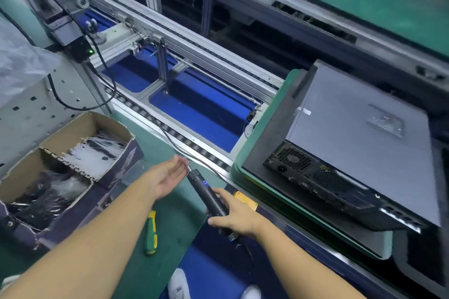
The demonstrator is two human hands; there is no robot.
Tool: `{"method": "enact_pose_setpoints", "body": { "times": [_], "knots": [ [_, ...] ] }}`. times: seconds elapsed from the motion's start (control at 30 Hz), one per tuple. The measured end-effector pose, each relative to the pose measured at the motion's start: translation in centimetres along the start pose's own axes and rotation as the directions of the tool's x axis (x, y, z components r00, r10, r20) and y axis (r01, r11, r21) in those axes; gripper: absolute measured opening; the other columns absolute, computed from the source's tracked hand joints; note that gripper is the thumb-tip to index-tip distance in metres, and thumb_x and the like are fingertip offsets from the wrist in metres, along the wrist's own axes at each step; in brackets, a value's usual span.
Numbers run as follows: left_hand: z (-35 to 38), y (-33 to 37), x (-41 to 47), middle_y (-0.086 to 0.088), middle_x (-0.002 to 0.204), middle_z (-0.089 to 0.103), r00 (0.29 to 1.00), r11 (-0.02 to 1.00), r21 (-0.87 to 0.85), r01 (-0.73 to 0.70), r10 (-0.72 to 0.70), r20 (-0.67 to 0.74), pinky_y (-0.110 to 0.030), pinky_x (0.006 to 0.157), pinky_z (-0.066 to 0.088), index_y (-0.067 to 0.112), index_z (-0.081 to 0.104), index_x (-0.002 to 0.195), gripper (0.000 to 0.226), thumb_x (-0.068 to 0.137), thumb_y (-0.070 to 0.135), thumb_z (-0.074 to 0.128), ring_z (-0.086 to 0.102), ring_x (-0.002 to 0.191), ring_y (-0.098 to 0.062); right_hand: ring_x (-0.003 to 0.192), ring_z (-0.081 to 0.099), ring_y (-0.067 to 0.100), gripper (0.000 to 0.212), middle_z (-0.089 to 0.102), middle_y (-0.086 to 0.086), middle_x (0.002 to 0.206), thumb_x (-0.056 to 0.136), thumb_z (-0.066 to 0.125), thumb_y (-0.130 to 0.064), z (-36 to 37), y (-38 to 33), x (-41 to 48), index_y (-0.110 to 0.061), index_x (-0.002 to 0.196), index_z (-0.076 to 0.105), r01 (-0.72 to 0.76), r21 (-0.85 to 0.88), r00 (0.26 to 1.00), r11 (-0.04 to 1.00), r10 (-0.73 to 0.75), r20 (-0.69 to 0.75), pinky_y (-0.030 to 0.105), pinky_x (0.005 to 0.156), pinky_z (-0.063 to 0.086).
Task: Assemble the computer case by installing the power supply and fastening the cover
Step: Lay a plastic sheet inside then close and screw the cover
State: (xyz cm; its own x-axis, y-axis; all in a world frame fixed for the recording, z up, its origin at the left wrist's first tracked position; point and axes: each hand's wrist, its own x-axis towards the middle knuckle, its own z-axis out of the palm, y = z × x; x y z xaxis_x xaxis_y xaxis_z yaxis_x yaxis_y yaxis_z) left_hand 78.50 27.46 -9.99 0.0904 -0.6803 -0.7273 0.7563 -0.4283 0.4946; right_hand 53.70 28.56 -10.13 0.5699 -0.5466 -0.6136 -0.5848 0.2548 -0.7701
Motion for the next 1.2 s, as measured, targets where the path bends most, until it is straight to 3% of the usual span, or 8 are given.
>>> {"method": "enact_pose_setpoints", "body": {
  "times": [0.1, 0.23, 0.4, 0.6, 0.73, 0.93, 1.07, 1.2],
  "knots": [
    [1.3, -1.2, -0.3, -0.002, 0.085, 0.076, 0.996, 0.997, 0.078, 0.020, -0.026, 0.082, -0.029, 0.103, 0.040, 0.009, 0.070, 0.085, 0.024, 0.101, 0.016, 0.053, 0.066, 0.098, -0.012, 0.100, 0.073, 0.021, 0.086, 0.072, -0.001, 0.120, 0.079, 0.081, -0.033, -1.2, 0.7, -1.3, -0.053, 0.147, 0.033, 0.034, -0.024, 0.999, 0.999, -0.035, -0.018, 0.035, 0.074, 0.061],
    [2.1, -2.5, -0.4, 0.002, 0.088, 0.077, 0.991, 0.992, 0.122, 0.023, -0.039, 0.131, -0.026, 0.102, 0.040, 0.014, 0.080, 0.066, 0.044, 0.100, 0.018, 0.053, 0.068, 0.096, -0.009, 0.086, 0.069, 0.005, 0.083, 0.072, -0.008, 0.114, 0.084, 0.080, -0.025, -2.4, 1.7, -3.0, -0.070, 0.134, 0.032, 0.098, -0.013, 0.995, 0.995, -0.098, -0.028, 0.025, 0.065, 0.058],
    [3.7, -3.7, -0.8, -0.001, 0.092, 0.076, 0.986, 0.979, 0.202, 0.008, -0.042, 0.164, -0.029, 0.096, 0.047, 0.008, 0.074, 0.090, 0.020, 0.097, 0.016, 0.057, 0.072, 0.092, -0.010, 0.087, 0.068, -0.004, 0.089, 0.070, -0.026, 0.103, 0.088, 0.076, -0.017, -3.2, 2.8, -5.1, -0.086, 0.125, 0.032, 0.122, -0.028, 0.992, 0.992, -0.123, -0.021, 0.021, 0.066, 0.057],
    [5.8, -4.0, -0.9, -0.002, 0.094, 0.076, 0.982, 0.939, 0.343, -0.029, -0.038, 0.185, -0.027, 0.086, 0.051, 0.006, 0.073, 0.093, 0.016, 0.096, 0.016, 0.061, 0.073, 0.090, -0.009, 0.115, 0.066, 0.025, 0.097, 0.061, 0.003, 0.136, 0.080, 0.075, -0.031, -3.6, 3.3, -6.9, -0.044, 0.161, 0.022, 0.165, -0.099, 0.978, 0.981, -0.176, -0.112, 0.047, 0.100, 0.055],
    [9.5, -4.7, -0.9, 0.005, 0.088, 0.075, 0.971, 0.919, 0.386, -0.085, -0.011, 0.240, -0.023, 0.086, 0.048, 0.013, 0.074, 0.085, 0.021, 0.099, 0.017, 0.058, 0.072, 0.085, -0.004, 0.084, 0.068, -0.001, 0.094, 0.071, -0.021, 0.107, 0.082, 0.076, -0.025, -3.9, 4.0, -8.0, -0.073, 0.143, 0.023, 0.192, 0.018, 0.961, 0.981, -0.184, -0.204, 0.024, 0.072, 0.058],
    [14.9, -5.6, -1.0, 0.001, 0.081, 0.076, 0.967, 0.963, 0.256, -0.087, 0.020, 0.255, -0.024, 0.081, 0.051, 0.010, 0.066, 0.096, 0.012, 0.098, 0.019, 0.060, 0.074, 0.079, -0.006, 0.089, 0.062, -0.002, 0.099, 0.067, -0.013, 0.113, 0.075, 0.080, -0.046, -5.3, 3.5, -10.1, -0.058, 0.154, 0.022, 0.203, 0.032, 0.919, 0.979, -0.179, -0.352, 0.023, 0.083, 0.052],
    [16.8, -6.7, -2.2, 0.000, 0.082, 0.074, 0.952, 0.969, 0.228, -0.094, 0.021, 0.304, -0.027, 0.088, 0.051, 0.008, 0.065, 0.096, 0.013, 0.099, 0.018, 0.057, 0.073, 0.079, -0.007, 0.099, 0.065, 0.009, 0.101, 0.067, -0.004, 0.121, 0.084, 0.081, -0.029, -5.7, 4.1, -11.2, -0.049, 0.161, 0.019, 0.212, 0.041, 0.900, 0.976, -0.179, -0.398, 0.035, 0.089, 0.057],
    [18.2, -7.9, -3.6, -0.001, 0.095, 0.075, 0.944, 0.975, 0.210, -0.074, 0.001, 0.331, -0.028, 0.080, 0.051, 0.008, 0.064, 0.102, 0.017, 0.101, 0.022, 0.055, 0.074, 0.089, -0.009, 0.085, 0.061, 0.000, 0.102, 0.064, -0.010, 0.115, 0.082, 0.080, -0.032, -4.3, 4.2, -12.2, -0.054, 0.159, 0.017, 0.214, 0.082, 0.873, 0.973, -0.153, -0.463, 0.027, 0.080, 0.051]
  ]
}}
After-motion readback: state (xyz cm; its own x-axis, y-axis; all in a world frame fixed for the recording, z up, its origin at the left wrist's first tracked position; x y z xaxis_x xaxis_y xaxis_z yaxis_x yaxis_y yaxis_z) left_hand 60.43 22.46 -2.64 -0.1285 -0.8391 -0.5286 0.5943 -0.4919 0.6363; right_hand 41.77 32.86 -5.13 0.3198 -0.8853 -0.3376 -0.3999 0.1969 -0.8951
